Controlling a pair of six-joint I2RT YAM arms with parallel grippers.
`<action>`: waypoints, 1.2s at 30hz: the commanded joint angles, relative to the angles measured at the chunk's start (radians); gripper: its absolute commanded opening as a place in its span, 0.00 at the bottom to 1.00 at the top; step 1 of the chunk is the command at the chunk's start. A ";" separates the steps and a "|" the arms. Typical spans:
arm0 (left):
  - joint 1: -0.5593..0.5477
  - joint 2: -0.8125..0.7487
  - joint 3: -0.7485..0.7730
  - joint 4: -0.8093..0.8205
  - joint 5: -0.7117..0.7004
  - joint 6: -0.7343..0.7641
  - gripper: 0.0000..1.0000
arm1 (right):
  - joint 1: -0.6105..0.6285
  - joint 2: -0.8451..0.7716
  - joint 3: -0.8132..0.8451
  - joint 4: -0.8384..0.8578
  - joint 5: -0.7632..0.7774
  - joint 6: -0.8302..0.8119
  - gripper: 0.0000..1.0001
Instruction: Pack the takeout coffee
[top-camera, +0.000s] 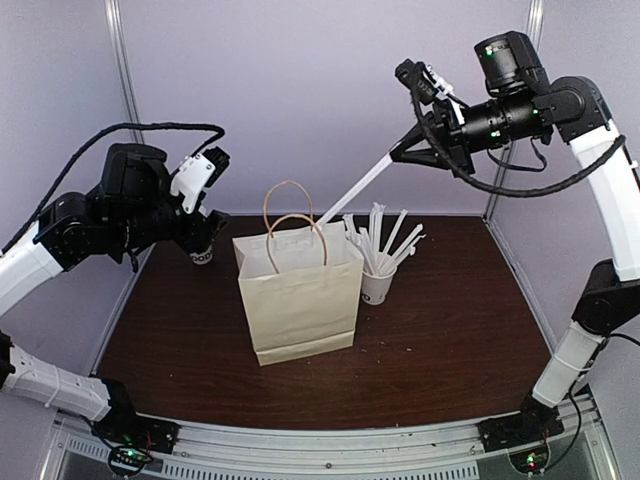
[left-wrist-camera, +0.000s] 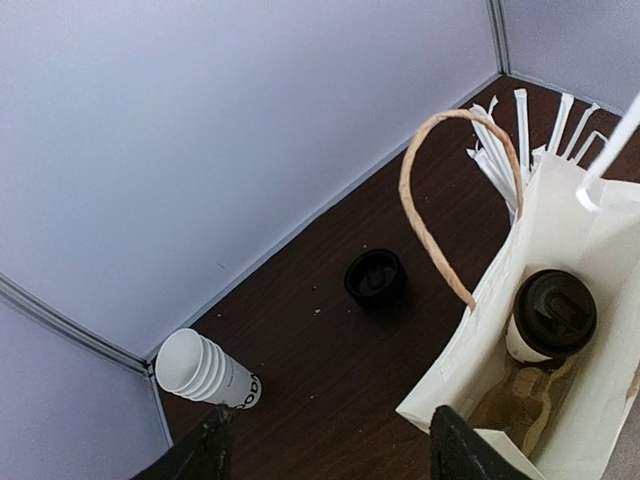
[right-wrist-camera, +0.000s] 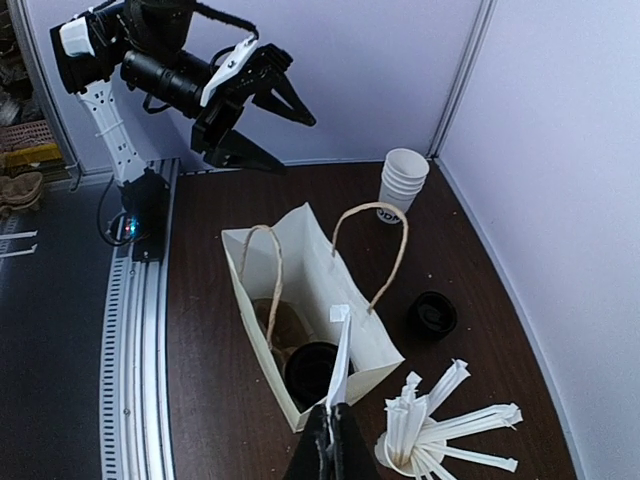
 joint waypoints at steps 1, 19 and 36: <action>0.007 -0.049 -0.019 0.004 -0.049 -0.013 0.68 | 0.071 0.035 -0.027 -0.043 -0.064 -0.010 0.03; 0.008 -0.158 -0.132 -0.033 -0.067 -0.092 0.68 | 0.255 0.347 0.260 0.095 0.133 0.020 0.79; 0.192 -0.074 -0.177 0.017 0.007 -0.128 0.88 | -0.305 -0.225 -0.630 0.443 0.360 0.151 1.00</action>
